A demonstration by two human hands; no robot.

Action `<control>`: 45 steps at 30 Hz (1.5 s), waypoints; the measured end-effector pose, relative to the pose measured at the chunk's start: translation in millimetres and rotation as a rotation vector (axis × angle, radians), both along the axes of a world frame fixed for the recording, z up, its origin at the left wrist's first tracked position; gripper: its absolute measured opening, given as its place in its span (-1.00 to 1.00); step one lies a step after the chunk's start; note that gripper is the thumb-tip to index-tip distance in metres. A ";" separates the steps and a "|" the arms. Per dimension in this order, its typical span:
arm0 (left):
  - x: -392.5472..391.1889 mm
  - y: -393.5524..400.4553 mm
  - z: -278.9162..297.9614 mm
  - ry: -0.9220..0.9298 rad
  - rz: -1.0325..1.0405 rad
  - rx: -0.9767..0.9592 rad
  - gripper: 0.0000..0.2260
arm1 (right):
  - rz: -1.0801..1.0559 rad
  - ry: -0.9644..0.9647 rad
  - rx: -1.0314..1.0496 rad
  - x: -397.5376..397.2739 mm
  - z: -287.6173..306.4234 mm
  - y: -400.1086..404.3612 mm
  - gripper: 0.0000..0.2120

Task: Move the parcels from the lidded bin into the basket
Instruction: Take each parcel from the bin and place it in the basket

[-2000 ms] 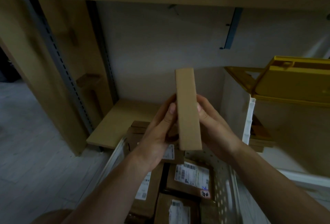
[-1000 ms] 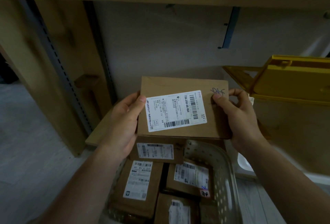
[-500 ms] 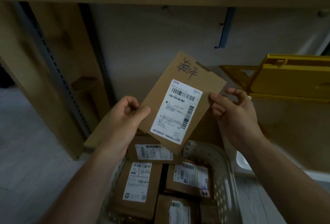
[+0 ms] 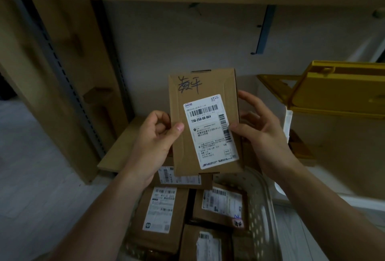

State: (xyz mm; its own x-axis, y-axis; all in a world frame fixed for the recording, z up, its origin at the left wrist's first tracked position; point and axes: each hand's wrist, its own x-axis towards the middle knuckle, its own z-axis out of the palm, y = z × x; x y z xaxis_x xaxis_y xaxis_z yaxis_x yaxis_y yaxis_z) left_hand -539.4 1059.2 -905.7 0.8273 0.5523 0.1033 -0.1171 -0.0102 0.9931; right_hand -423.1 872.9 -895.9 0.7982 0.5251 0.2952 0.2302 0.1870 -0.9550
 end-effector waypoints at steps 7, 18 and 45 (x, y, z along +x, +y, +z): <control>-1.0 0.5 0.9 -0.019 -0.004 -0.032 -0.85 | 0.019 0.022 0.001 0.4 -0.1 1.8 -0.41; -15.8 25.0 0.3 0.039 0.109 0.046 -0.72 | 0.088 -0.039 -0.169 3.6 -4.9 12.5 -0.64; -32.1 81.9 -43.7 0.972 -0.209 0.724 -0.89 | 0.310 -0.927 -1.066 -23.5 -86.7 109.4 -0.54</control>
